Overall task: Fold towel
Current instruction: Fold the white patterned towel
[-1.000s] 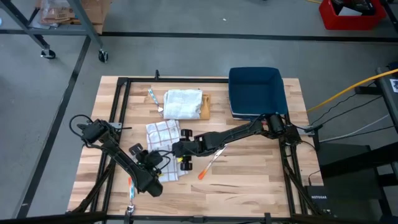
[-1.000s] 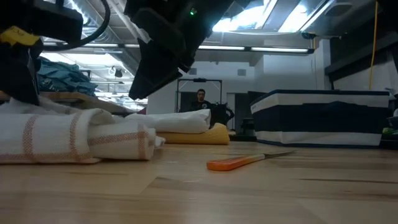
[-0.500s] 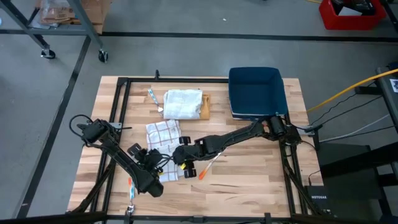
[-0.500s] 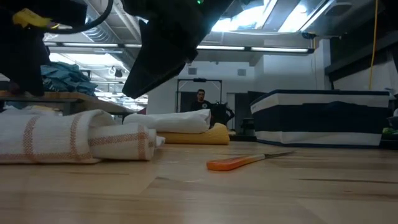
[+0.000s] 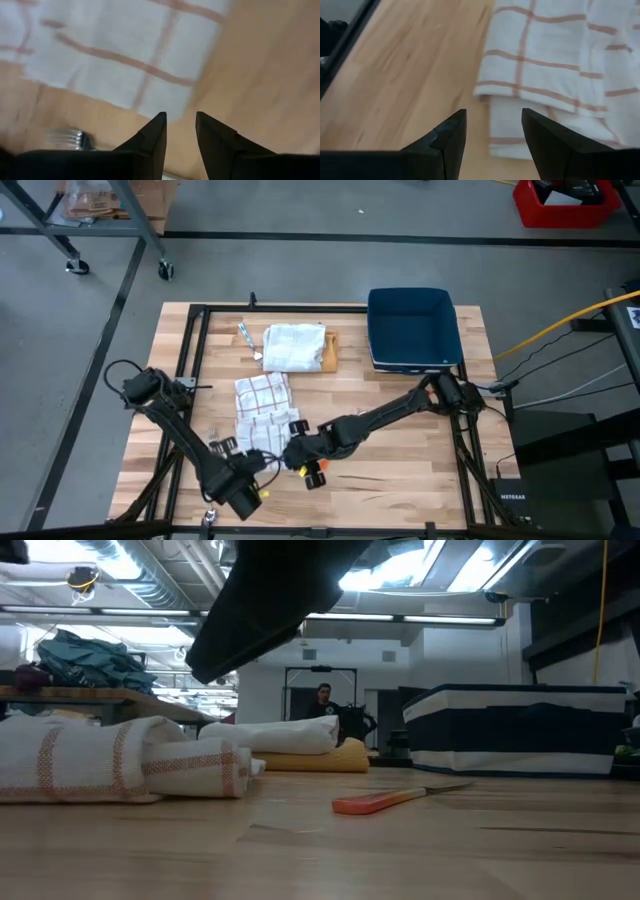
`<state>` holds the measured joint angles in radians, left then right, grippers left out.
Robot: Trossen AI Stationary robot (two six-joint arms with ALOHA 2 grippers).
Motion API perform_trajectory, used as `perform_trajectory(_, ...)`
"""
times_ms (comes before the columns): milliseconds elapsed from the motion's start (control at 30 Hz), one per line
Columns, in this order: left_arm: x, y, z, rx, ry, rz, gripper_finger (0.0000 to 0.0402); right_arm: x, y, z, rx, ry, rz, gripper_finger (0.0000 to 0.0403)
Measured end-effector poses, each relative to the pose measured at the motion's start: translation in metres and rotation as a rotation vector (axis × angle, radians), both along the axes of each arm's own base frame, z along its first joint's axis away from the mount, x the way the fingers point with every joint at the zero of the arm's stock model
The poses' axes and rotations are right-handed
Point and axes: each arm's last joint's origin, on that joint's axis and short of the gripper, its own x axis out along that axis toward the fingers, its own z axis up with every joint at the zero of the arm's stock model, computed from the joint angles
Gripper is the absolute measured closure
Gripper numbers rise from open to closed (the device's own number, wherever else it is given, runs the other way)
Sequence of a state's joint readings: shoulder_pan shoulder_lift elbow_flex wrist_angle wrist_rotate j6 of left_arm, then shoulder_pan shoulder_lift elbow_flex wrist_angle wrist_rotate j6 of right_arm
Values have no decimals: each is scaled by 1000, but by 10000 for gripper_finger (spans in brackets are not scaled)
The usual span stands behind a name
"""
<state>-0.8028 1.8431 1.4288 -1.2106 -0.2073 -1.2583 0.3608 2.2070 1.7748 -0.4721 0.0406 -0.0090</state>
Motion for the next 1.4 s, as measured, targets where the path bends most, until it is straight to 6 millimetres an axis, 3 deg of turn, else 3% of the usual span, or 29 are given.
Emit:
perform_trajectory(200,-13,-19,0,-34,-2,-214,299,-3,9,-1,-14,-6,10,207)
perform_trajectory(633,-14,-26,-14,63,-21,-247,186,1,9,-37,-40,49,7,207)
perform_trajectory(967,-7,-31,-47,181,5,-251,195,4,6,-37,-103,5,-53,207)
perform_trajectory(1400,-7,-28,-73,277,12,-208,208,7,9,-69,-116,59,-49,207)
